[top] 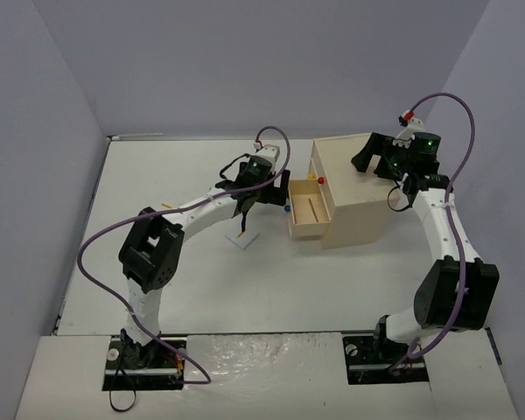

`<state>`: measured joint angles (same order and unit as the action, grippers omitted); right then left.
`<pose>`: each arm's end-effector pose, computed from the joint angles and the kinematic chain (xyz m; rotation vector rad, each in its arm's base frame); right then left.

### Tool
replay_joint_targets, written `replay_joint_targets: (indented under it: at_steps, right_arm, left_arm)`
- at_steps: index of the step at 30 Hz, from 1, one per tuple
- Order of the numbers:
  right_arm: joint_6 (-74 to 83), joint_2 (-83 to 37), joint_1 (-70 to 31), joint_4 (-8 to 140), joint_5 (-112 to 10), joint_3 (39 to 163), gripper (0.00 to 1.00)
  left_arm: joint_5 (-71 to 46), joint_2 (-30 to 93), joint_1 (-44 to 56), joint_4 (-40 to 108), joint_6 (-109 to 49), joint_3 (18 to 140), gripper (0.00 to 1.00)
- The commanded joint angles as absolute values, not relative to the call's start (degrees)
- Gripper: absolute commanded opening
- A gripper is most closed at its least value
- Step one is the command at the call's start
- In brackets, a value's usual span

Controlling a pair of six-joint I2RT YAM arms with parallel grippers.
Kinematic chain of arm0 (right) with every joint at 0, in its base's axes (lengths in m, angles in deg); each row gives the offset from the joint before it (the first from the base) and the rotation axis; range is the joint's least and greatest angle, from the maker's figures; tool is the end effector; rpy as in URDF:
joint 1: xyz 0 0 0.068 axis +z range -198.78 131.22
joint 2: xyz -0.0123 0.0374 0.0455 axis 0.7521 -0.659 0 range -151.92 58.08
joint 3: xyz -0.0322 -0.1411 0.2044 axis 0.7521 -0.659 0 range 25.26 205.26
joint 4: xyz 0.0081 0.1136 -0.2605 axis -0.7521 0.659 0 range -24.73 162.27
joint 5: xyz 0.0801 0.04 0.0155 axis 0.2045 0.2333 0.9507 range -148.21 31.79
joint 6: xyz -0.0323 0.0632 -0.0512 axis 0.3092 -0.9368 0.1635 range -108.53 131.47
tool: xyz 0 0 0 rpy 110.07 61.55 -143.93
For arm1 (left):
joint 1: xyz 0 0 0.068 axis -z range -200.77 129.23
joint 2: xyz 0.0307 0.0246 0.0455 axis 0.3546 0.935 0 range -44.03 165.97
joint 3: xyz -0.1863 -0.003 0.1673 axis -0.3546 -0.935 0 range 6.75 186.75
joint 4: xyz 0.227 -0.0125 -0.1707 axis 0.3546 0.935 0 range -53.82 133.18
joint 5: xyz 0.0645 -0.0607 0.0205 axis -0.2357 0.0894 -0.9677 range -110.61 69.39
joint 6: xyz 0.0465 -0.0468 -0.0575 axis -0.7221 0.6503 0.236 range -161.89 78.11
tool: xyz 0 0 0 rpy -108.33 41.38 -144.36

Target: Organize the makeup

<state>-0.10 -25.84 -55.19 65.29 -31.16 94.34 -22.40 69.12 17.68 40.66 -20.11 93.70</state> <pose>0.4098 -0.0105 0.3052 -0.0474 1.8284 0.4943 0.4032 -0.3171 0.1924 0.2944 2.1432 -0.5889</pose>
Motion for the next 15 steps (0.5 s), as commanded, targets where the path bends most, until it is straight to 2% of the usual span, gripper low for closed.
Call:
replay_joint_targets:
  at_steps: [1, 15]
  right_arm:
    - [-4.81, -25.18, -53.11, 62.57, -27.64, 91.51, 0.97]
    - [-11.82, -19.94, -50.33, 59.81, -40.2, 87.77, 0.96]
  left_arm:
    - [-20.61, 69.96, 21.19, 34.32, -16.6, 101.21, 0.97]
    - [-24.71, 74.93, 25.43, 30.66, -4.82, 105.19, 0.97]
